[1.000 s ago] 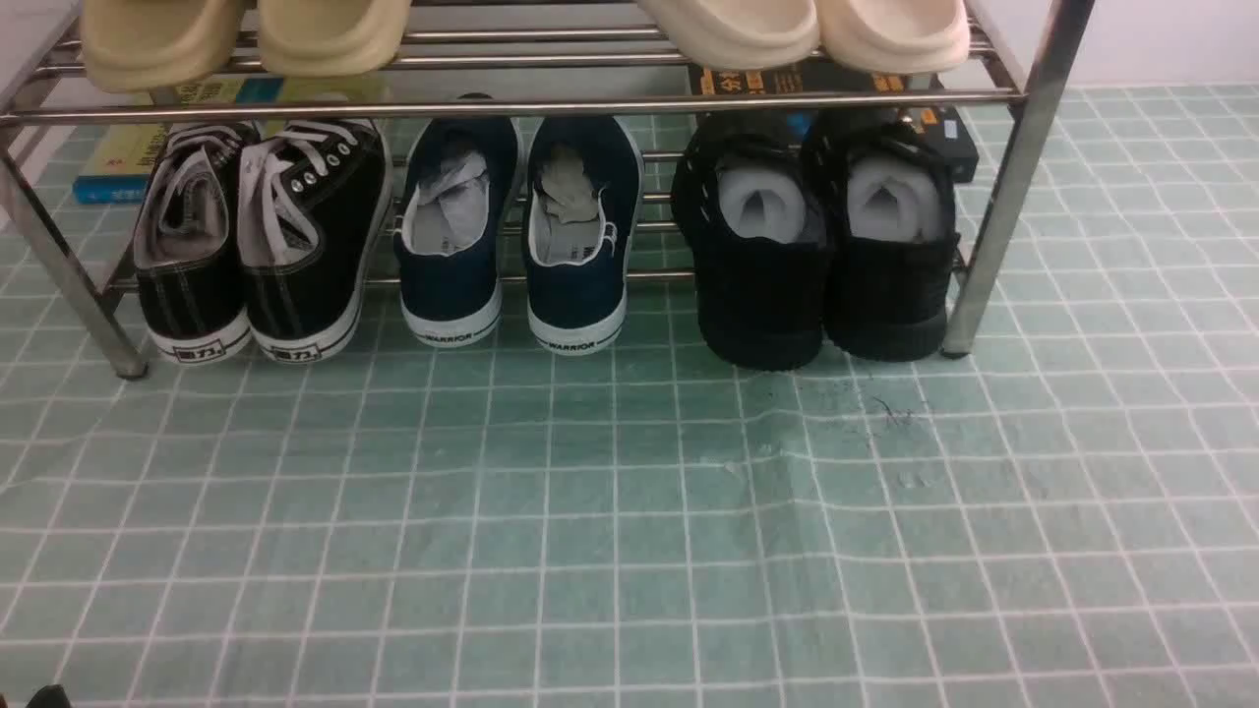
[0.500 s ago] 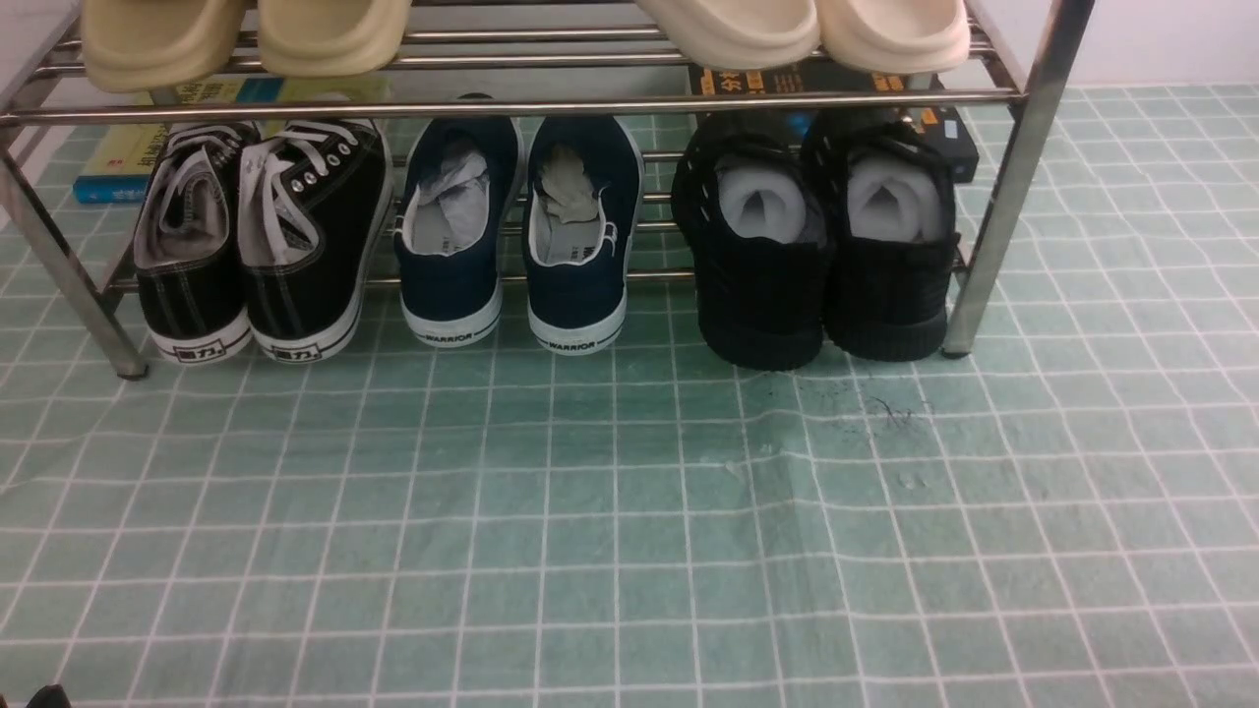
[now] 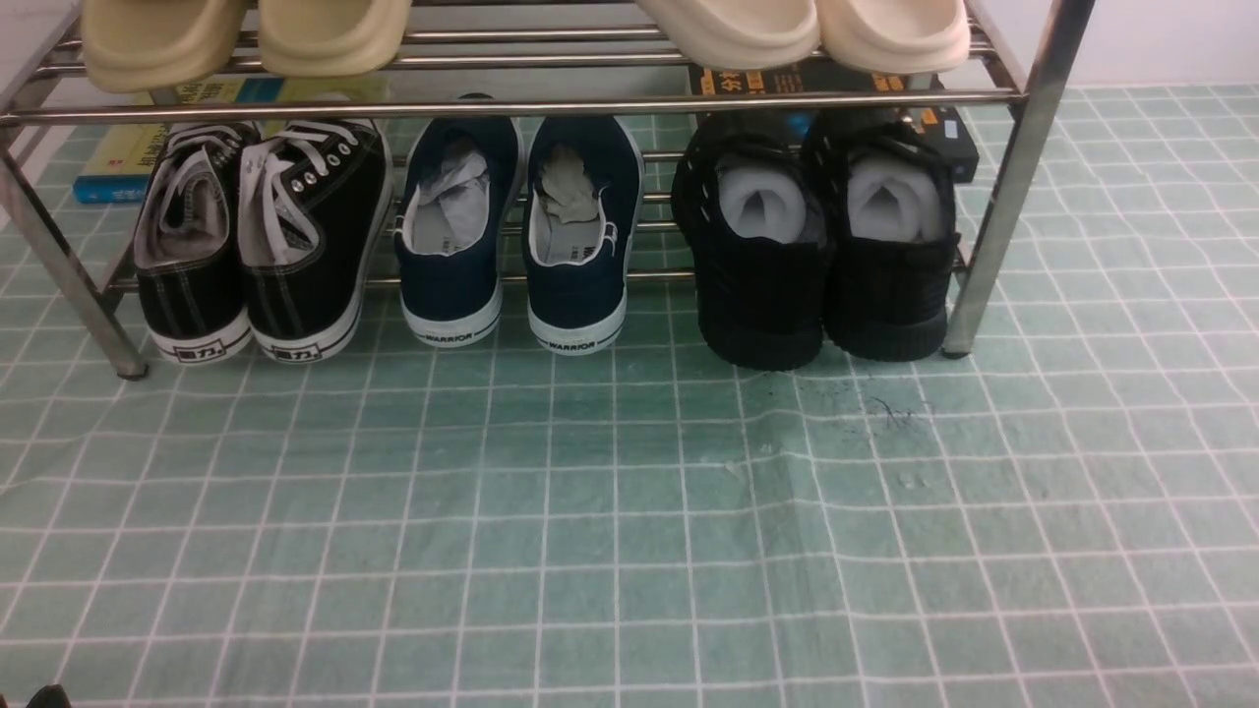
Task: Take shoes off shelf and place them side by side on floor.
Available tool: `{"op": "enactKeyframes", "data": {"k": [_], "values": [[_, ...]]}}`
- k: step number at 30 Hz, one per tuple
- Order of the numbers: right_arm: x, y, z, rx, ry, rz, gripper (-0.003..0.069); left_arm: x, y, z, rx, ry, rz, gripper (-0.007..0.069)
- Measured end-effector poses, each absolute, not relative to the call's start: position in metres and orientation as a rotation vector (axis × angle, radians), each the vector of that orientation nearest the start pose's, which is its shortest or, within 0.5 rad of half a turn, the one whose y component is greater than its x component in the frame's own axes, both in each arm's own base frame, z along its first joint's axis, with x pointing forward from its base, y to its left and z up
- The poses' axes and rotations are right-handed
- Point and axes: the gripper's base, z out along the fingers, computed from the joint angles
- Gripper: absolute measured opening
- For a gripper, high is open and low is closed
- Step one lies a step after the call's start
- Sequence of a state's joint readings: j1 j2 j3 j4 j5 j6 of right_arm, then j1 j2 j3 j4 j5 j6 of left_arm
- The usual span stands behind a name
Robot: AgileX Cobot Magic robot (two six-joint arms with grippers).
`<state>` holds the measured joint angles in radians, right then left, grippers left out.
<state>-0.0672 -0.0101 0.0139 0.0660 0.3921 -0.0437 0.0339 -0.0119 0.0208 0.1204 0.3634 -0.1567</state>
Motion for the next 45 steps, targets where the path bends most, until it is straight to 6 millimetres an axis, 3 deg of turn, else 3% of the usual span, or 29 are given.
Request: {"op": "enactKeyframes", "data": {"k": [21, 22, 27, 30, 41, 43, 45], "values": [[0.052, -0.001, 0.175, 0.085, 1.866, 0.017, 0.0240, 0.053, 0.006, 0.174, -0.102, 1.850, 0.033, 0.0242], [0.052, 0.000, 0.175, 0.104, 1.861, 0.041, 0.0240, 0.053, 0.006, 0.174, -0.102, 1.850, 0.033, 0.0242], [0.054, 0.012, 0.178, 0.578, 1.755, 0.605, 0.0240, 0.053, 0.006, 0.174, -0.102, 1.850, 0.033, 0.0242], [0.054, 0.017, 0.181, 0.743, 1.691, 0.824, 0.0240, 0.053, 0.006, 0.174, -0.102, 1.850, 0.033, 0.0242], [0.054, 0.021, 0.188, 0.868, 1.597, 1.029, 0.0237, 0.053, 0.006, 0.174, -0.102, 1.850, 0.033, 0.0242], [0.053, 0.022, 0.197, 0.780, 1.601, 0.989, 0.0213, 0.053, 0.006, 0.174, -0.102, 1.850, 0.033, 0.0242], [0.049, 0.022, 0.220, 0.623, 1.570, 0.909, 0.0157, 0.053, 0.006, 0.174, -0.102, 1.850, 0.033, 0.0242]]}}
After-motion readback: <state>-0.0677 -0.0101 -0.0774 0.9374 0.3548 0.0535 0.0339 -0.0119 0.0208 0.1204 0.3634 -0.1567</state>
